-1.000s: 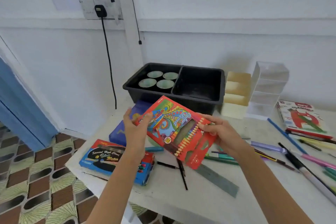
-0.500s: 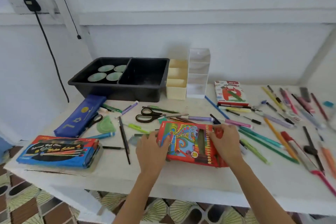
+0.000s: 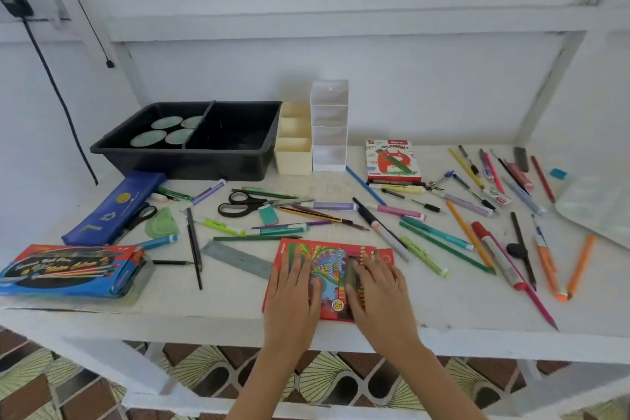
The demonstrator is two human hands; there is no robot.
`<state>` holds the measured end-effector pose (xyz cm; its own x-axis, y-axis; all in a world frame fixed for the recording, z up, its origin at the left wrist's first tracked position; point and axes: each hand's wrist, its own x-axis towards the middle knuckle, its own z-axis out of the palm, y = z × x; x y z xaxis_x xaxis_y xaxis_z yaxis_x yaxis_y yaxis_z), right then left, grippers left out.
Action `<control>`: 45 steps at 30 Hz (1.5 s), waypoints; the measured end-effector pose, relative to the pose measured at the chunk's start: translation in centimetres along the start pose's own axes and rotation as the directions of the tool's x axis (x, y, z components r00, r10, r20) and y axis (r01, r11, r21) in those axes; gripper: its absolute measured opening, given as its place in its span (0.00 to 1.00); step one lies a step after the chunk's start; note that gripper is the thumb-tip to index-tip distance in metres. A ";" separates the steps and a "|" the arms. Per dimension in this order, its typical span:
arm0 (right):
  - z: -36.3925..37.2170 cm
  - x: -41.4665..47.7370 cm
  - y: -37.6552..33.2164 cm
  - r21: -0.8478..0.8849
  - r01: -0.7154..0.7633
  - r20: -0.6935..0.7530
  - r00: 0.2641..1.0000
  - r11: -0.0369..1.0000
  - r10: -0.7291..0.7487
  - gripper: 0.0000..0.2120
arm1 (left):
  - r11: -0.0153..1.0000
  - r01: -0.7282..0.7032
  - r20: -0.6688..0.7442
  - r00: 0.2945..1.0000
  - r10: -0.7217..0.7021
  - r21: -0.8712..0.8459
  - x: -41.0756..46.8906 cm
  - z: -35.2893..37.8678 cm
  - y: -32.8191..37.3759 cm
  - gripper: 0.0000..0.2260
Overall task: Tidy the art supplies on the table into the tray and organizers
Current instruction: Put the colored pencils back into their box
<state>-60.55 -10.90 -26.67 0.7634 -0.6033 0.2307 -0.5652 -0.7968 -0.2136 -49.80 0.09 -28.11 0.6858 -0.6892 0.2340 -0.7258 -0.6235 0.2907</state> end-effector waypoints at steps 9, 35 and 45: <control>-0.4 1.4 0.5 0.150 0.022 -0.002 1.000 0.988 -0.022 0.14 | 0.998 0.039 -0.032 0.999 -0.041 -0.046 0.2 -0.4 0.7 0.21; -1.6 13.0 3.6 0.706 -0.249 0.018 0.942 0.663 0.334 0.08 | 0.986 -0.143 0.070 0.988 0.138 0.084 13.5 0.2 -0.9 0.09; -3.8 10.1 7.3 0.992 -0.125 0.106 0.697 -0.026 0.709 0.07 | 0.951 -0.259 -0.072 0.966 0.250 -0.169 14.2 -2.1 1.1 0.08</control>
<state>-58.17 -22.90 -22.27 0.1651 -0.9820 -0.0915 0.2288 0.1284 -0.9650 -40.74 -9.55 -22.51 0.4846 -0.7946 0.3658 -0.8586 -0.3521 0.3727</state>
